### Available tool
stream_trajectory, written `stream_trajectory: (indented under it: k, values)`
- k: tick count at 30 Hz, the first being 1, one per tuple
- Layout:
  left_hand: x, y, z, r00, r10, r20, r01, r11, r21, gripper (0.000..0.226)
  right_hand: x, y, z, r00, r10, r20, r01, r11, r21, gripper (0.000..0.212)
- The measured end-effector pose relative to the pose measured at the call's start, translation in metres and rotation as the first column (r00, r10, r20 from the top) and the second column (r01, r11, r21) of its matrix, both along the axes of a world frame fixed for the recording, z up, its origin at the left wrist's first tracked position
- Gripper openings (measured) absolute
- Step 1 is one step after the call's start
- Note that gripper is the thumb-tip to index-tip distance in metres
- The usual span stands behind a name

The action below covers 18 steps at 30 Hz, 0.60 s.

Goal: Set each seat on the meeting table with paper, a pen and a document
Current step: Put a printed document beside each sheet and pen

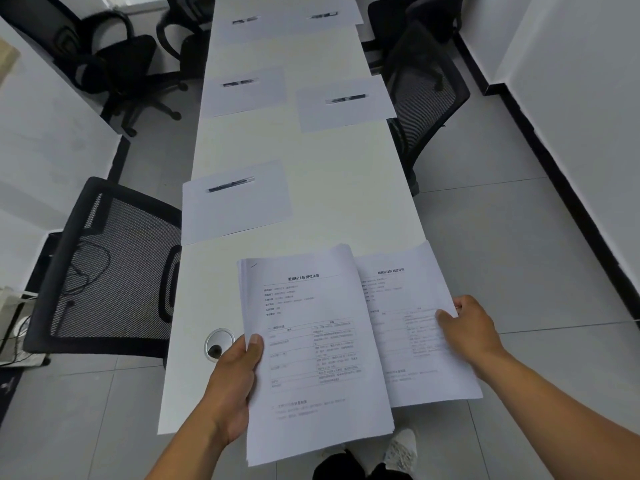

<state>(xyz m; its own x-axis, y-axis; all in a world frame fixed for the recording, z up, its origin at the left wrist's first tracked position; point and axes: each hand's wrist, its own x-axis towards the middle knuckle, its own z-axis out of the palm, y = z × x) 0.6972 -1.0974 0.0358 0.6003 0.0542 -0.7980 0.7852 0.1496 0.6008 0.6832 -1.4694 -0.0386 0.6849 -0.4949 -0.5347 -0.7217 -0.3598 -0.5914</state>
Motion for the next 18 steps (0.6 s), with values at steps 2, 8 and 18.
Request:
stream_trajectory:
  k: [2, 8, 18]
  values:
    - [0.001, -0.001, 0.003, 1.000, 0.000, 0.005, 0.000, 1.000, -0.011, 0.031, -0.001, -0.001, 0.001, 1.000, -0.006, -0.002, 0.006, 1.000, -0.002, 0.020]
    - [0.001, -0.001, 0.010, 1.000, -0.004, 0.019, 0.005, 0.999, -0.045, 0.032, -0.001, 0.006, 0.013, 0.998, 0.021, -0.054, -0.027, 0.992, -0.119, 0.020]
    - [0.009, 0.012, 0.027, 0.998, -0.026, 0.060, 0.032, 0.995, -0.093, 0.034, 0.003, 0.076, 0.062, 0.981, 0.179, 0.074, -0.184, 0.980, 0.070, 0.020]
